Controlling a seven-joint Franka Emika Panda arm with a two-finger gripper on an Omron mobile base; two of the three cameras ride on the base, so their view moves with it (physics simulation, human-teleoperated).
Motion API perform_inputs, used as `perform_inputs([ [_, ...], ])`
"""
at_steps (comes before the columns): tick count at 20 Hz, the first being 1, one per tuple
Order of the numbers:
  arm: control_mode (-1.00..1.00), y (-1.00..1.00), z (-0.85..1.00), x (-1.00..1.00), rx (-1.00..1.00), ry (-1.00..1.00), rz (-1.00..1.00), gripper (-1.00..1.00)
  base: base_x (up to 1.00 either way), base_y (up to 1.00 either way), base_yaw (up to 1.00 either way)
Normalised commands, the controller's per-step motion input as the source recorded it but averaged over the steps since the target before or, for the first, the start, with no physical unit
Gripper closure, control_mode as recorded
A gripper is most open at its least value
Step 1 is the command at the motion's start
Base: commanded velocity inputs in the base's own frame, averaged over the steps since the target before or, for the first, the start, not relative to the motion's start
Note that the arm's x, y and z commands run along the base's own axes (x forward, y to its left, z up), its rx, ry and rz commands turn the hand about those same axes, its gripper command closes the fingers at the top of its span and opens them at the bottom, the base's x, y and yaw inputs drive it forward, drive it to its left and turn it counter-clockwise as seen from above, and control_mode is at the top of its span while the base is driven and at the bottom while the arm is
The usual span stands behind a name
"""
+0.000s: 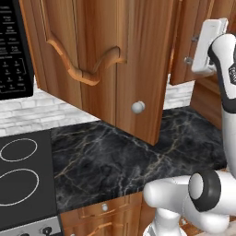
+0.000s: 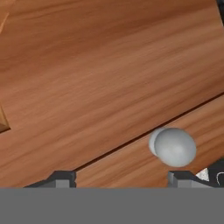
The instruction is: Open the cabinet and move the ladle to the pot. Then close the cabinet.
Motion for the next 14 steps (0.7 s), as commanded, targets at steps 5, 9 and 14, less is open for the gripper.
perform_inputs([
  [5,-1.00,0.10,-0.03,0.71,0.03,0.00,-0.01,-1.00,0.00,0.00,0.00],
  [9,-1.00,0.06,-0.03,0.70,0.03,0.00,-0.02,-1.00,0.00,0.00,0.00],
  [14,-1.00,0.06,0.00,0.65,0.01,0.01,-0.04,-1.00,0.00,0.00,0.00],
])
